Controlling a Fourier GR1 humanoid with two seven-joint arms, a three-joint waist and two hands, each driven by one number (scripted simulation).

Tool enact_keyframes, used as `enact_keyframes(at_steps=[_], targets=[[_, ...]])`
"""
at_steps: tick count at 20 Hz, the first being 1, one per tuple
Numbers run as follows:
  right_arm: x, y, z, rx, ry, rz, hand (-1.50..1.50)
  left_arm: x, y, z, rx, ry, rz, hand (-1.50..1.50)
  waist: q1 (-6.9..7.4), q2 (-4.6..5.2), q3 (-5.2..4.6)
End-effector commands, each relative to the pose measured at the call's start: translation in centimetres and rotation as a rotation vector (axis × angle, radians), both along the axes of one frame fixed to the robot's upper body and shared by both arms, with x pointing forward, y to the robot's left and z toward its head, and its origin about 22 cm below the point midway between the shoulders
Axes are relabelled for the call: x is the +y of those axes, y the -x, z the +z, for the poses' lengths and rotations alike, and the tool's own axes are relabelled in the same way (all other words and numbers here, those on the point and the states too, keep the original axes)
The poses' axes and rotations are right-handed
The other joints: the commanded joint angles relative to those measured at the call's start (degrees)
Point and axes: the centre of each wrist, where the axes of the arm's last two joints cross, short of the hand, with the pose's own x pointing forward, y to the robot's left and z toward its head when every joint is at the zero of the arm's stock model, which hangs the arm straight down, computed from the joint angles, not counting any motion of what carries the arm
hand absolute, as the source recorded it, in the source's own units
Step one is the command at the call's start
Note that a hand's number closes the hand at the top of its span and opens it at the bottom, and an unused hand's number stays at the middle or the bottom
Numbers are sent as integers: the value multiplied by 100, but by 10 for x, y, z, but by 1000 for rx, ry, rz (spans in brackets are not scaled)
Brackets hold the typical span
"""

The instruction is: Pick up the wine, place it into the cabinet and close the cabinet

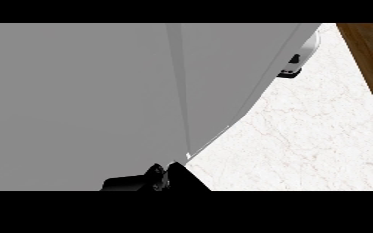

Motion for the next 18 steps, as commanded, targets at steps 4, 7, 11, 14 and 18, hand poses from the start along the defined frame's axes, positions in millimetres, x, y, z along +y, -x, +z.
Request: enact_keyframes(at_steps=[4,7,11,14,18], targets=[[49,-68,48,-24,-14,-52,150,-3,1,-3,-3,9,1,-150,-3,2,8],[72,-86,40,-122,34,-109,150,-8,-5,-5,-4,-6,19,-150,-44,10,9],[78,-115,63,-172,103,-173,150,-10,-3,-7,-4,0,10,-150,-110,-16,12],[78,-146,58,-144,95,-223,150,-10,-9,7,-9,-6,18,-150,-83,-4,14],[52,-177,50,-97,95,-206,150,-6,8,-8,2,-5,38,-150,-121,-19,16]])
